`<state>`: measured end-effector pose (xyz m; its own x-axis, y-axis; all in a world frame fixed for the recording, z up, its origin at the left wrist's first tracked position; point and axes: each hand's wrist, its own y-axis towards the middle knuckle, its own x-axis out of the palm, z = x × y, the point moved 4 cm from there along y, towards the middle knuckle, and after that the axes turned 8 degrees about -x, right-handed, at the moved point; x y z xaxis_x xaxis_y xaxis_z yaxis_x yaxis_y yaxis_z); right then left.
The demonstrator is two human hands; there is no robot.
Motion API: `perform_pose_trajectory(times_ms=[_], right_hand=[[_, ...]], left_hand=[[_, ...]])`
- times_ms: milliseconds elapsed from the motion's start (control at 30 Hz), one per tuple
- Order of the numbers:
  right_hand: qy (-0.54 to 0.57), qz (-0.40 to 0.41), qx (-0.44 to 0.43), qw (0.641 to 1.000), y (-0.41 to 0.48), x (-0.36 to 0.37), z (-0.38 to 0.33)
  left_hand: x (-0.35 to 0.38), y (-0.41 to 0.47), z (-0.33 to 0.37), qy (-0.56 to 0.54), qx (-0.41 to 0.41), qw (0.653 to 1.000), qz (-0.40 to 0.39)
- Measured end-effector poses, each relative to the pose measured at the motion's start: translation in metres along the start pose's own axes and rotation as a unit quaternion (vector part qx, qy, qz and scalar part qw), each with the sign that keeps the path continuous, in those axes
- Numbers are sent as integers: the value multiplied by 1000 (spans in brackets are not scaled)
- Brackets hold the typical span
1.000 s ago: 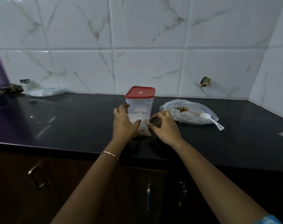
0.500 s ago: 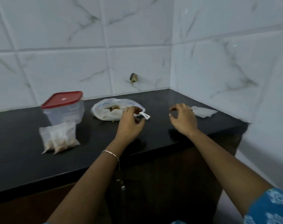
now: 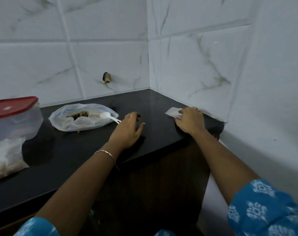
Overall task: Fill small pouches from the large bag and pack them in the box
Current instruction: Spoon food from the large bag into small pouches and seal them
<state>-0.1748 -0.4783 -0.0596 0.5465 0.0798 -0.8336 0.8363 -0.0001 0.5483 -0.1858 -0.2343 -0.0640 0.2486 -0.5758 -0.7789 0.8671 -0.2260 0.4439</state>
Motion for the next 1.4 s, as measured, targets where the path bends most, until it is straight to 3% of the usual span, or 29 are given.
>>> perform_pose_trajectory(times_ms=[233, 400, 533, 667, 767, 867, 967, 1067, 1133, 1200, 1233, 1267, 1333, 1367, 1400], right_hand=[[17, 2, 2, 1000, 1, 0, -3], [92, 121, 25, 988, -6, -13, -3], [204, 211, 54, 954, -13, -41, -23], [445, 183, 89, 872, -8, -53, -59], [601, 114, 117, 783, -5, -49, -95], [697, 43, 155, 698, -8, -41, -132], [753, -9, 193, 629, -12, -32, -165], [765, -43, 204, 610, -16, -24, -197], [761, -74, 201, 612, -20, -20, -219], [738, -102, 184, 641, -23, -16, -239], [706, -102, 167, 681, -24, -14, -249], [648, -79, 140, 744, -25, -12, -256], [492, 39, 50, 868, -29, -17, -267], [437, 117, -9, 892, -33, -23, -274], [409, 180, -66, 892, -38, -30, -283]], left_hand=[[3, 2, -3, 7, -3, 1000, -12], [0, -1, -2, -10, -4, 1000, -3], [-8, -1, -5, -71, -18, 997, 29], [-20, -3, -13, -251, -113, 959, 66], [-26, -10, -20, -457, -200, 867, 15], [-46, -20, -30, -535, -222, 815, 5], [-74, -36, -47, -547, -221, 807, 29], [-100, -53, -63, -539, -224, 811, 36], [-115, -64, -74, -539, -229, 810, 40], [-128, -75, -84, -523, -238, 816, 58], [-135, -80, -89, -509, -245, 822, 74], [-140, -85, -94, -491, -252, 829, 92], [-150, -95, -103, -456, -265, 840, 125], [-153, -98, -105, -445, -266, 844, 135], [-155, -101, -108, -439, -266, 846, 143]])
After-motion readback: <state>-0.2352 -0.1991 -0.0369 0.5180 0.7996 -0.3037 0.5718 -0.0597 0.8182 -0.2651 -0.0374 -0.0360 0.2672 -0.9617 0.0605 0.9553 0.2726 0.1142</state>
